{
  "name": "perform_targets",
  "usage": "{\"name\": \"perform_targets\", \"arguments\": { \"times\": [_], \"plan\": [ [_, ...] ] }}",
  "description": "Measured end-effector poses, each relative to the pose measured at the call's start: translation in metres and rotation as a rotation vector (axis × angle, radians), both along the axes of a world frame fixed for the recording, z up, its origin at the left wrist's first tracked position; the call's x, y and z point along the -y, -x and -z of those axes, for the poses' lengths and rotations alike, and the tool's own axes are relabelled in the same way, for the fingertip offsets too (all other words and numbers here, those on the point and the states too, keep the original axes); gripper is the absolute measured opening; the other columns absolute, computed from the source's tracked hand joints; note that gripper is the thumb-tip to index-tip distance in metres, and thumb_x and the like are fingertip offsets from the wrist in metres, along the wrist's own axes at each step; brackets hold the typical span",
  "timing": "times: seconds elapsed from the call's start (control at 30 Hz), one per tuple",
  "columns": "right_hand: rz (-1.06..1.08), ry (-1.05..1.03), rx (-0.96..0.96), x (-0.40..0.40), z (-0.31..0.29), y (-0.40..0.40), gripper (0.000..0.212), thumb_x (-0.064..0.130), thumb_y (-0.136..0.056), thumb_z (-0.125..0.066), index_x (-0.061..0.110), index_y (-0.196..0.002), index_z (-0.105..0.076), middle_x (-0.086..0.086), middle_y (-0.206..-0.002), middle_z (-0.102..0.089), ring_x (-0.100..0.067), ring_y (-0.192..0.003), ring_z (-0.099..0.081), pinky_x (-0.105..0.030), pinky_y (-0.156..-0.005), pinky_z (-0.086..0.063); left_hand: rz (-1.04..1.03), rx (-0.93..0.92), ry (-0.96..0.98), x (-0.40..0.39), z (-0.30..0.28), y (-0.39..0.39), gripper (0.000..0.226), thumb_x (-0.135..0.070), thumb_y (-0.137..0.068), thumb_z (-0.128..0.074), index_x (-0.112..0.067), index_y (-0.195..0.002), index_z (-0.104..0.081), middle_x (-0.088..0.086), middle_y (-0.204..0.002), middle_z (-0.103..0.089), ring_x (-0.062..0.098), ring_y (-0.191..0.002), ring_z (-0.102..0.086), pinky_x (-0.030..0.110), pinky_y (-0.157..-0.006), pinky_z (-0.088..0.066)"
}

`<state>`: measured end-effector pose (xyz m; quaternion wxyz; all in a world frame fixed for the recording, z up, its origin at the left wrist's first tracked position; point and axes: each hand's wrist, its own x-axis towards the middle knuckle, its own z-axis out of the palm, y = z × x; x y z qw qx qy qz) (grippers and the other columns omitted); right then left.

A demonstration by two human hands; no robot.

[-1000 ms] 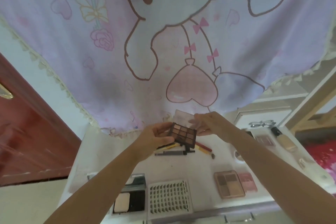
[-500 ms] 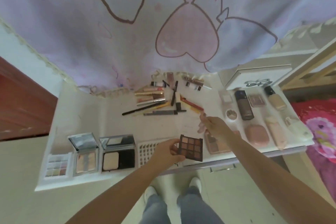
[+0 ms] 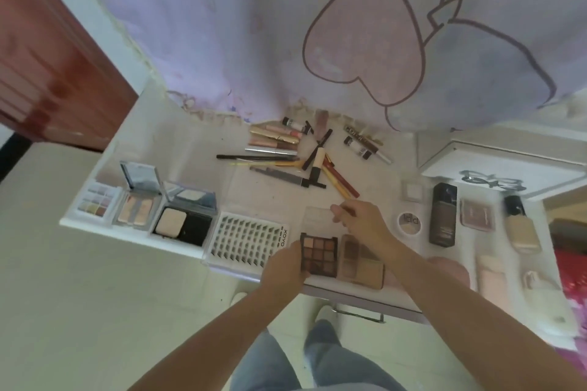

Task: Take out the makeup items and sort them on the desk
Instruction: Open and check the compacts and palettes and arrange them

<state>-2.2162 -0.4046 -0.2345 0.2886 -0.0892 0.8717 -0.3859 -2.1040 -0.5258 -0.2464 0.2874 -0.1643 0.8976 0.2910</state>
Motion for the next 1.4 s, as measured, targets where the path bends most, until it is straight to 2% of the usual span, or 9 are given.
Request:
{"name": "perform_targets", "arguments": {
  "times": [0.4, 0.67, 0.83, 1.0, 1.07, 1.13, 1.2, 1.3, 1.4],
  "plan": [
    [-0.113, 0.046, -0.039, 0.005, 0.006, -0.002, 0.037, 0.028, -0.093, -0.049, 0.017, -0.057, -0.046, -0.014, -0.075, -0.057, -0.029, -0.074, -0.057, -0.038, -0.081, -0.047, -0.027, 0.055, 0.31, -0.024, -0.002, 0.0, 0.03, 0.006, -0.088, -0.039, -0.006, -0.111, -0.054, 0.009, -0.11, -0.062, 0.023, -0.1, -0.061, 0.025, -0.082, -0.047],
    [-0.114, 0.014, -0.009, 0.0, 0.009, 0.001, 0.041, 0.03, -0.094, -0.046, -0.007, -0.086, -0.061, -0.023, -0.091, -0.065, -0.027, -0.08, -0.06, -0.035, -0.081, -0.046, -0.02, 0.036, 0.315, -0.027, -0.008, -0.002, 0.029, 0.007, -0.089, -0.038, -0.005, -0.112, -0.051, 0.01, -0.107, -0.058, 0.024, -0.103, -0.059, 0.025, -0.082, -0.045],
    [-0.137, 0.015, -0.068, -0.01, 0.003, 0.0, 0.034, 0.031, -0.095, -0.042, 0.004, -0.101, -0.061, -0.012, -0.103, -0.064, -0.015, -0.086, -0.053, -0.026, -0.08, -0.041, 0.048, 0.022, 0.33, -0.021, -0.011, -0.003, 0.026, 0.004, -0.089, -0.04, -0.005, -0.112, -0.051, 0.01, -0.112, -0.059, 0.024, -0.103, -0.059, 0.025, -0.08, -0.044],
    [-0.618, -0.438, -0.599, -0.065, 0.017, -0.021, 0.073, 0.055, -0.063, -0.073, 0.019, -0.12, -0.048, -0.009, -0.119, -0.06, -0.032, -0.114, -0.055, -0.049, -0.097, -0.044, 0.173, -0.012, 0.372, -0.008, -0.013, -0.006, 0.022, -0.007, -0.093, -0.044, -0.007, -0.114, -0.049, 0.007, -0.113, -0.058, 0.022, -0.103, -0.059, 0.025, -0.075, -0.04],
    [-0.782, -0.631, -0.516, -0.075, 0.016, -0.029, 0.093, 0.058, -0.062, -0.071, 0.02, -0.137, -0.032, -0.011, -0.142, -0.039, -0.034, -0.135, -0.031, -0.06, -0.108, -0.023, 0.22, -0.038, 0.381, -0.006, -0.014, -0.007, 0.022, -0.012, -0.095, -0.041, -0.008, -0.115, -0.048, 0.006, -0.114, -0.057, 0.022, -0.103, -0.058, 0.026, -0.078, -0.043],
    [-0.807, -0.704, -0.338, -0.081, 0.022, -0.035, 0.091, 0.048, -0.075, -0.064, 0.023, -0.145, -0.011, -0.002, -0.153, -0.014, -0.023, -0.143, -0.008, -0.052, -0.114, 0.001, 0.247, -0.053, 0.361, -0.005, -0.014, -0.01, 0.023, -0.016, -0.097, -0.036, -0.009, -0.115, -0.049, 0.006, -0.114, -0.058, 0.022, -0.102, -0.059, 0.028, -0.079, -0.045],
    [-0.785, -0.693, -0.335, -0.08, 0.022, -0.035, 0.087, 0.042, -0.077, -0.062, 0.024, -0.145, -0.011, -0.001, -0.15, -0.017, -0.018, -0.14, -0.015, -0.047, -0.115, 0.001, 0.249, -0.058, 0.317, -0.002, -0.017, -0.01, 0.025, -0.02, -0.098, -0.034, -0.009, -0.114, -0.05, 0.007, -0.113, -0.059, 0.022, -0.101, -0.059, 0.029, -0.081, -0.046],
    [-0.717, -0.521, -0.298, -0.078, 0.015, -0.036, 0.089, 0.045, -0.065, -0.062, 0.022, -0.142, -0.024, -0.004, -0.138, -0.032, -0.021, -0.127, -0.033, -0.039, -0.115, -0.017, 0.165, -0.085, 0.141, 0.004, -0.029, -0.007, 0.026, -0.022, -0.094, -0.042, -0.01, -0.115, -0.053, 0.006, -0.114, -0.06, 0.022, -0.104, -0.058, 0.026, -0.084, -0.045],
    [-0.549, -0.236, -0.169, -0.074, -0.007, -0.037, 0.088, 0.051, -0.048, -0.054, 0.019, -0.128, -0.043, 0.005, -0.113, -0.046, -0.016, -0.103, -0.047, -0.02, -0.088, -0.038, 0.017, -0.075, -0.222, 0.008, -0.045, 0.0, 0.045, -0.016, -0.086, -0.061, -0.01, -0.128, -0.047, 0.003, -0.119, -0.057, 0.016, -0.103, -0.056, 0.011, -0.08, -0.042]
  ]
}}
